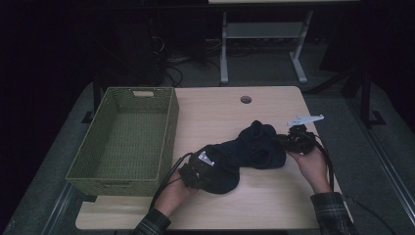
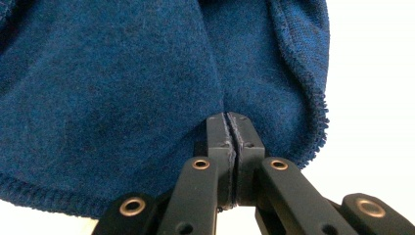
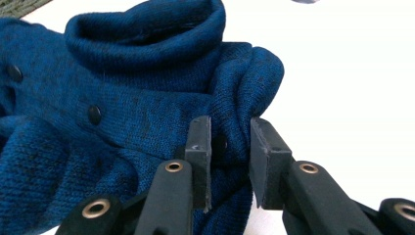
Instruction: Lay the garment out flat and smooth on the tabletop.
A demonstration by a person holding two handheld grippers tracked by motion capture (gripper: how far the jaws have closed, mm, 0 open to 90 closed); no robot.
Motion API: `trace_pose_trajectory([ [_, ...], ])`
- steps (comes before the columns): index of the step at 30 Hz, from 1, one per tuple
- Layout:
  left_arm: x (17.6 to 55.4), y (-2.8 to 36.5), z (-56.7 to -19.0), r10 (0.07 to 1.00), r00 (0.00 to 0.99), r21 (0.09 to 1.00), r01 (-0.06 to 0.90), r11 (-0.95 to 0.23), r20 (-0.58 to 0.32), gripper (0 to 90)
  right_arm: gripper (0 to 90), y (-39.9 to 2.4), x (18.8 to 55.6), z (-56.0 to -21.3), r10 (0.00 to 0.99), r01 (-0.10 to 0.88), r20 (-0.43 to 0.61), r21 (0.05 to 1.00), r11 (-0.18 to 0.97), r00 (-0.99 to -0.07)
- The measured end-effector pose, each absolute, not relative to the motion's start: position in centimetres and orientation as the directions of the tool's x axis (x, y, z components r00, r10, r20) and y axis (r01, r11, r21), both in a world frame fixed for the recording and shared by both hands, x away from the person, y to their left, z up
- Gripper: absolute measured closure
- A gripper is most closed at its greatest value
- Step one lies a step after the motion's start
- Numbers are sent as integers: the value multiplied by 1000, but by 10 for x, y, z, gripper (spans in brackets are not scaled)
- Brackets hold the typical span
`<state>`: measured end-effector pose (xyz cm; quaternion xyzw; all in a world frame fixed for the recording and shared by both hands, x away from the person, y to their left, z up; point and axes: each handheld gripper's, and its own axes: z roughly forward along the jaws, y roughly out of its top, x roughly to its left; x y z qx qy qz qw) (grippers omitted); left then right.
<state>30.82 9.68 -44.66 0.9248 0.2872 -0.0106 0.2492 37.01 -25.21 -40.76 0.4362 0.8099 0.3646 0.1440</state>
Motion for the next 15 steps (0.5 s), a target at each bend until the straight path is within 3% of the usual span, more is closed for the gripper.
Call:
trace_pose_trajectory([
  [15,308,96,-447,533,829,459,544,-702,-169,882,719,-247,417,-365,828,560,-20,727,397,-561],
])
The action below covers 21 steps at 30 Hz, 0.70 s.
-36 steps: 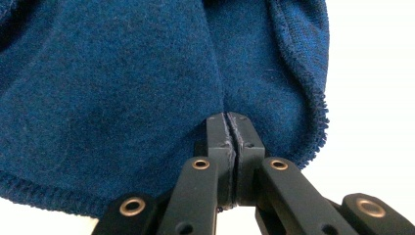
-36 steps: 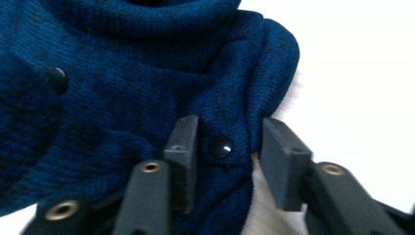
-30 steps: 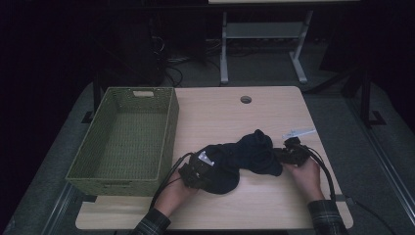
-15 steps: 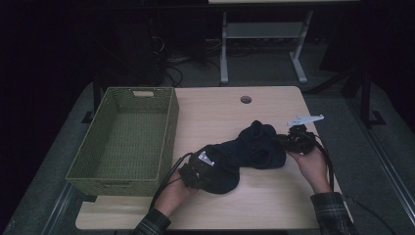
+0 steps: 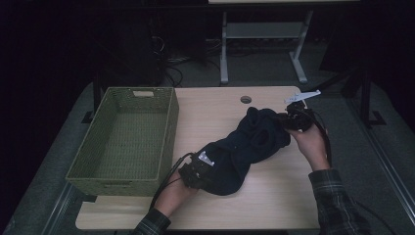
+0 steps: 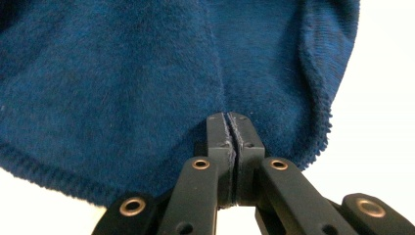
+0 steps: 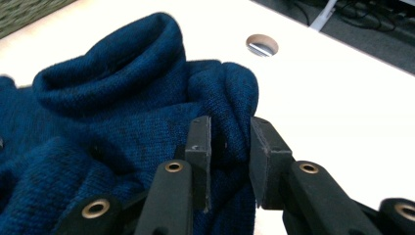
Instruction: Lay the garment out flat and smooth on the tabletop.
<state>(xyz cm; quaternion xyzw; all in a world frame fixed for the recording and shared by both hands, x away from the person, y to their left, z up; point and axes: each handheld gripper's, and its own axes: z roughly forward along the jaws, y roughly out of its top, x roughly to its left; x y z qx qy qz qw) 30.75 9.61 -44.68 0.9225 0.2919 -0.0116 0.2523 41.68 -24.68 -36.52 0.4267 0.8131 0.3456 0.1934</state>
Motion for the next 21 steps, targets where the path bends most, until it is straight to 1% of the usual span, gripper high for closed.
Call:
trace_pose_trajectory([
  [2,308,96,-447,532,829,458,545,-703,-170,882,719,-248,430,-367,836,576,-38,708,409,-547],
  [4,308,96,-447,532,830,457,544,-703,-169,882,719,-252,441,-374,844,596,-34,693,405,-535],
  [6,308,97,-446,528,833,448,541,-712,-167,882,719,-253,445,-377,848,604,-35,687,404,-528],
  [10,308,97,-446,530,830,453,544,-706,-172,882,719,-261,462,-400,862,649,1,659,380,-506],
  [11,308,97,-446,530,831,453,544,-706,-172,882,718,-264,468,-411,870,675,28,644,361,-492],
  [12,308,97,-446,530,830,453,545,-706,-172,882,718,-264,468,-411,870,675,28,644,361,-492],
  [13,308,97,-446,529,831,454,544,-706,-173,882,718,-266,471,-421,874,693,50,633,346,-483],
  [15,308,97,-446,528,831,451,544,-708,-173,882,718,-268,473,-429,875,703,64,625,340,-480],
  [20,308,96,-447,530,830,458,544,-703,-172,882,708,-268,471,-440,875,710,69,617,340,-479],
  [21,308,96,-447,531,830,458,544,-703,-172,882,670,-269,470,-443,875,711,65,613,345,-480],
])
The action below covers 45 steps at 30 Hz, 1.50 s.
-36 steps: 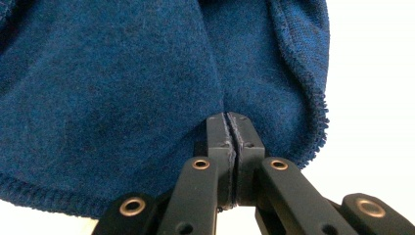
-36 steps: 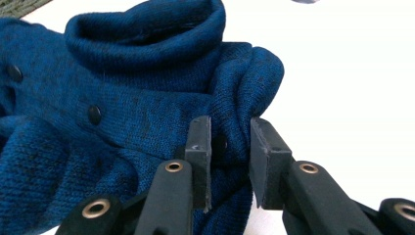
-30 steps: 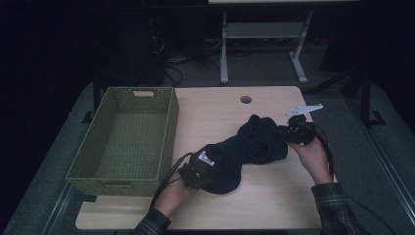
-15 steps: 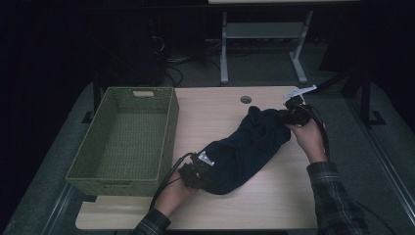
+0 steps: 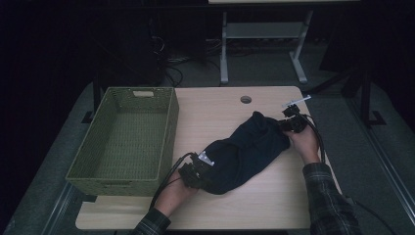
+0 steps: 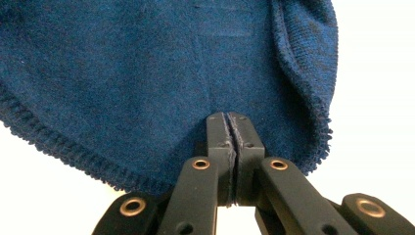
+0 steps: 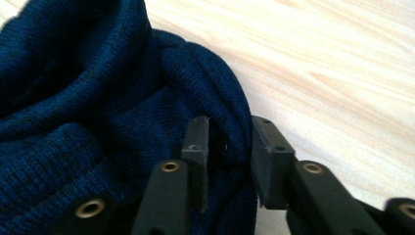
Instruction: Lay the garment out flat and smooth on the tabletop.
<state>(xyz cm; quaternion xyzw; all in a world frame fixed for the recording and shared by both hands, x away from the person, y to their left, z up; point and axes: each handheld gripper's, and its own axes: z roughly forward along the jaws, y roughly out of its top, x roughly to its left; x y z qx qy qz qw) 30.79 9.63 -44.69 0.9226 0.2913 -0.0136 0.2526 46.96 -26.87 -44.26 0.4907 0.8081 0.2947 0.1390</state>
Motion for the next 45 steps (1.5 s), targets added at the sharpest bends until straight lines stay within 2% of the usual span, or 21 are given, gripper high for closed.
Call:
trace_pose_trajectory([
  [1,308,96,-447,532,829,459,545,-702,-172,882,670,-269,470,-443,875,711,65,613,345,-480],
  [3,308,96,-447,531,830,459,543,-703,-169,882,540,-274,464,-437,881,704,90,641,305,-464],
  [7,308,97,-447,532,829,459,547,-701,-175,882,509,-281,455,-421,876,683,113,676,278,-469],
  [12,308,96,-447,534,828,458,547,-701,-173,883,587,-283,436,-401,857,669,131,687,285,-499],
  [14,308,96,-447,534,828,458,547,-701,-173,883,681,-281,420,-396,846,660,128,689,299,-517],
  [20,308,96,-448,538,823,464,554,-692,-181,883,751,-272,390,-394,826,619,80,704,349,-557],
  [28,309,97,-447,532,828,458,547,-700,-176,883,866,-262,364,-401,789,599,124,724,343,-602],
  [32,309,97,-447,527,833,454,541,-708,-171,883,895,-255,355,-408,773,604,141,715,353,-619],
  [45,309,98,-447,526,831,454,545,-705,-181,883,897,-226,324,-429,704,592,166,688,419,-690],
])
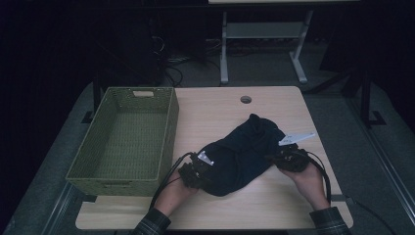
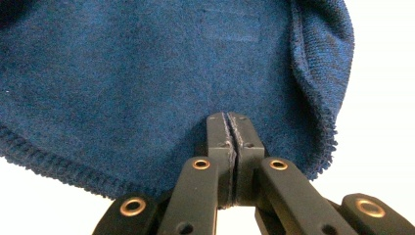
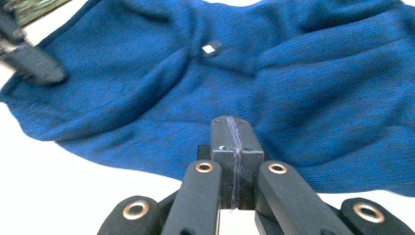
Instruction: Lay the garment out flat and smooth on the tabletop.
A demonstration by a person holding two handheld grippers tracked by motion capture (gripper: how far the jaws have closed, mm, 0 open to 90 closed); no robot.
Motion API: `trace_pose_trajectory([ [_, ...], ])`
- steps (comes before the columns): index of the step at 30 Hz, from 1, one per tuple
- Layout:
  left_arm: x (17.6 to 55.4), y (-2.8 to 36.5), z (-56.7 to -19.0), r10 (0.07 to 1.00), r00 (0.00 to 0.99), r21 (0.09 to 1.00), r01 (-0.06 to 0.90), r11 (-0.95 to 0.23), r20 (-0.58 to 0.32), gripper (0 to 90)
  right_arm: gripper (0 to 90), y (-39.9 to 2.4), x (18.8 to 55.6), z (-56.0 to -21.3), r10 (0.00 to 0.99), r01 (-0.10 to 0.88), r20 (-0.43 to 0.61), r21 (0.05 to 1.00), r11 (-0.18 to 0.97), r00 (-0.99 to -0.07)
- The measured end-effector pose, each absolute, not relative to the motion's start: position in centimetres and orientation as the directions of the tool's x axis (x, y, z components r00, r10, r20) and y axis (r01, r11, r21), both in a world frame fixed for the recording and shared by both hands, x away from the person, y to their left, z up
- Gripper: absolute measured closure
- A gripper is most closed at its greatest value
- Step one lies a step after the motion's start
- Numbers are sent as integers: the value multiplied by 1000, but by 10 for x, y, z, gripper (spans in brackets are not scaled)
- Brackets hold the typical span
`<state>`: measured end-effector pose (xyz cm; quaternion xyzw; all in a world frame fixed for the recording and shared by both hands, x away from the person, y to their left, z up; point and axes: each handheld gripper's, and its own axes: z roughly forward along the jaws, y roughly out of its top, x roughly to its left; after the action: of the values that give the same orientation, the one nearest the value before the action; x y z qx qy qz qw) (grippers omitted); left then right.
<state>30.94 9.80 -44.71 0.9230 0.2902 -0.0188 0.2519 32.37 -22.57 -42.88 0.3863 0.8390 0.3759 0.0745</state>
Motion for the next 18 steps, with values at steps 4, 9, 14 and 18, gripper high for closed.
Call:
trace_pose_trajectory([
  [4,309,98,-447,530,829,455,548,-702,-181,884,896,-207,311,-437,663,580,180,679,450,-726],
  [9,309,97,-447,531,828,458,548,-700,-180,884,896,-192,304,-442,637,572,190,672,470,-747],
  [14,309,98,-447,528,830,458,546,-701,-181,884,896,-181,302,-451,627,571,186,654,496,-757],
  [18,309,98,-447,529,829,457,547,-701,-182,884,896,-176,302,-453,622,569,188,654,498,-760],
])
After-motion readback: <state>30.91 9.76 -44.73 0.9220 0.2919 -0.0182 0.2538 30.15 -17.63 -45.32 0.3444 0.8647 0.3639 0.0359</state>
